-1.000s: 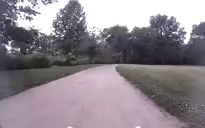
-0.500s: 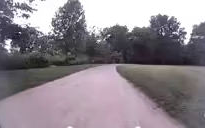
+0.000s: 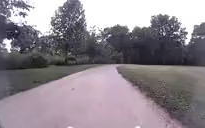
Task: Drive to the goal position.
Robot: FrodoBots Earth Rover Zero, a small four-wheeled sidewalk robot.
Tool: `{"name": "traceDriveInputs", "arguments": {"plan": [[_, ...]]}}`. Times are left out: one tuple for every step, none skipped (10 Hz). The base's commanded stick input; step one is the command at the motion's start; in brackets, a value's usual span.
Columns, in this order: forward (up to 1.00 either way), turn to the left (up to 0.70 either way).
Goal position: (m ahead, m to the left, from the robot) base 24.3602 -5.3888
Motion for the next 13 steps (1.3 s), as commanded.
{"name": "traceDriveInputs", "arguments": {"plan": [[0.7, 0.0], [0.7, 0.0], [0.7, 0.0], [0.7, 0.0], [0.7, 0.0], [0.7, 0.0], [0.7, 0.0], [0.7, 0.0], [0.7, 0.0], [0.7, 0.0], [0.7, 0.0], [0.7, 0.0], [0.7, 0.0]]}}
